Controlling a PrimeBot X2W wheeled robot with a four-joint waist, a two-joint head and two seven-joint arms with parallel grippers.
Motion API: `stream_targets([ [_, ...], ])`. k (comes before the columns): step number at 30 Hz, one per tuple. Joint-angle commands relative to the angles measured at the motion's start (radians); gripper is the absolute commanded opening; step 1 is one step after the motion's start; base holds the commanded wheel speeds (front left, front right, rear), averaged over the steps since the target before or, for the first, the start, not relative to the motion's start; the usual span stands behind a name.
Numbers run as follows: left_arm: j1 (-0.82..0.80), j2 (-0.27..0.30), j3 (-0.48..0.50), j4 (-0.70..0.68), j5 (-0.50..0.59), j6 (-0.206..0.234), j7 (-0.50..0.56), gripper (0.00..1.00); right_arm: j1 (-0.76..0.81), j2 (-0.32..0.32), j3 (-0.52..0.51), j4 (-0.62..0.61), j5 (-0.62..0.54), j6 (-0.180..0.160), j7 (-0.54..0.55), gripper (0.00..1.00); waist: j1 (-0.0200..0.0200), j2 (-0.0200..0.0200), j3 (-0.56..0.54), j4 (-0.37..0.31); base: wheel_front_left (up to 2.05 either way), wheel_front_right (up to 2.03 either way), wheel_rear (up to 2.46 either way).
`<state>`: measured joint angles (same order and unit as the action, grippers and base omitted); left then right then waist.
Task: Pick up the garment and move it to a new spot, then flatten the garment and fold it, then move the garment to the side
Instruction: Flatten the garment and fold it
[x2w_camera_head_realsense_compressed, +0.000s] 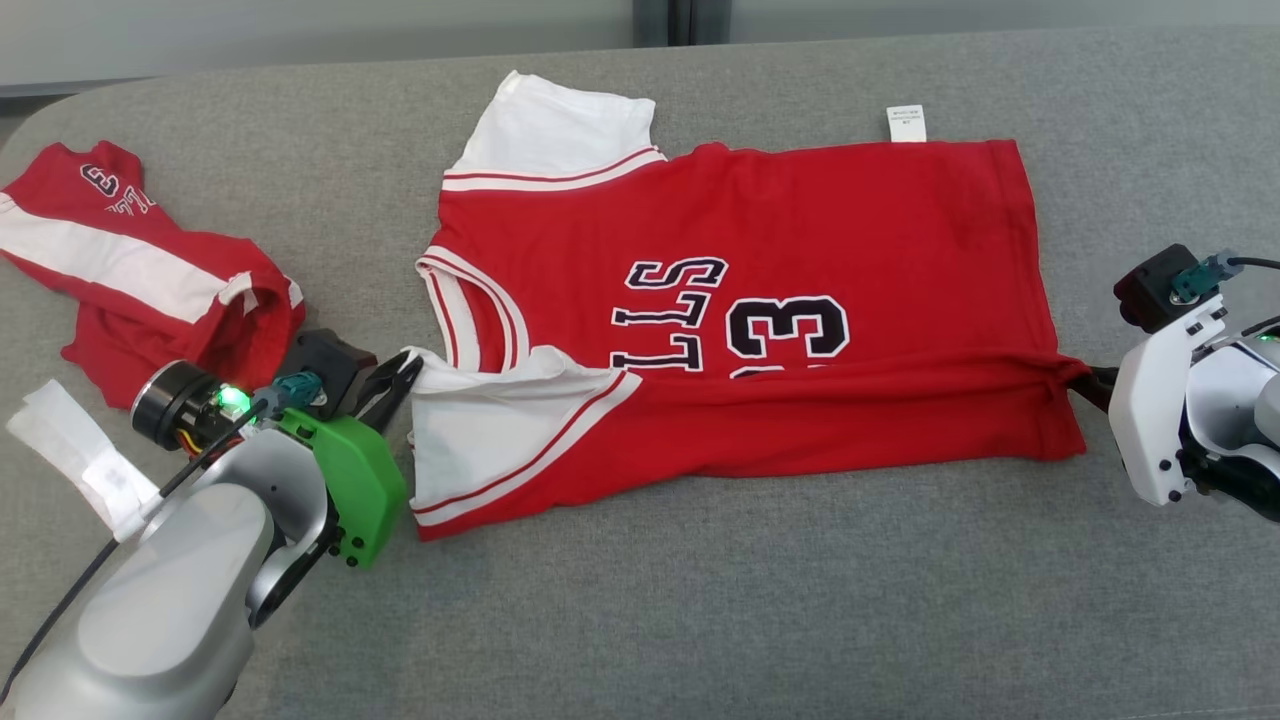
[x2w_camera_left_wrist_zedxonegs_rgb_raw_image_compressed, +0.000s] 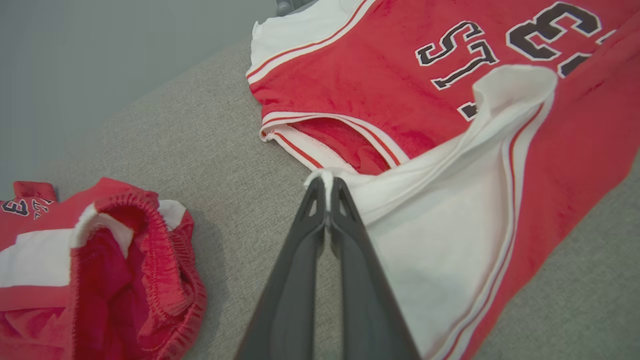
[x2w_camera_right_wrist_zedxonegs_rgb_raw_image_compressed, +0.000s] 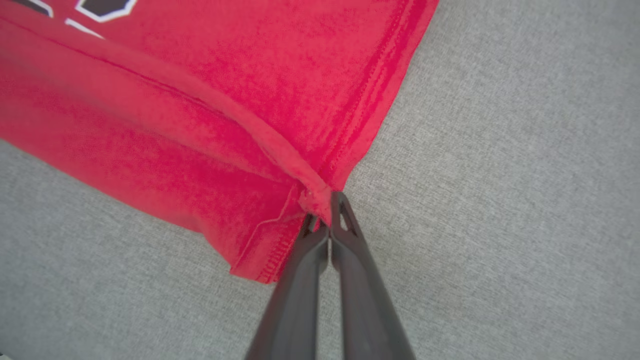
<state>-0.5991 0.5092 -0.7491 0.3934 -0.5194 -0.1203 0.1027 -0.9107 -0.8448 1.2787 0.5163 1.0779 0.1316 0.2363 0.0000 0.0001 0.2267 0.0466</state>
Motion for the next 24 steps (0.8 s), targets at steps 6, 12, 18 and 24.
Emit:
stream_targets([
  [6, -0.071, -0.044, -0.006, 0.112, 0.018, 0.013, -0.073, 1.0, -0.018, 0.022, 0.002, 0.055, -0.001, -0.002, -0.036, 1.0, 0.0, -0.0001, 0.016, -0.006, 0.0, 0.0, 0.0],
  [12, -0.072, -0.105, 0.037, 0.188, 0.003, 0.084, -0.199, 1.0, 0.015, 0.051, -0.012, 0.11, 0.06, -0.002, -0.163, 1.0, 0.0, -0.0001, -0.011, 0.006, 0.0, 0.0, 0.0],
  [18, -0.003, -0.163, 0.141, 0.179, -0.052, 0.201, -0.34, 1.0, 0.069, 0.093, -0.106, 0.142, 0.161, -0.001, -0.397, 1.0, 0.0, -0.0001, -0.063, 0.013, 0.0, 0.0, 0.0],
  [24, 0.139, -0.24, 0.329, -0.003, -0.076, 0.287, -0.368, 1.0, 0.12, 0.146, -0.267, 0.141, 0.092, -0.001, -0.501, 1.0, 0.0, -0.0001, -0.118, 0.014, 0.0, 0.0, 0.0],
])
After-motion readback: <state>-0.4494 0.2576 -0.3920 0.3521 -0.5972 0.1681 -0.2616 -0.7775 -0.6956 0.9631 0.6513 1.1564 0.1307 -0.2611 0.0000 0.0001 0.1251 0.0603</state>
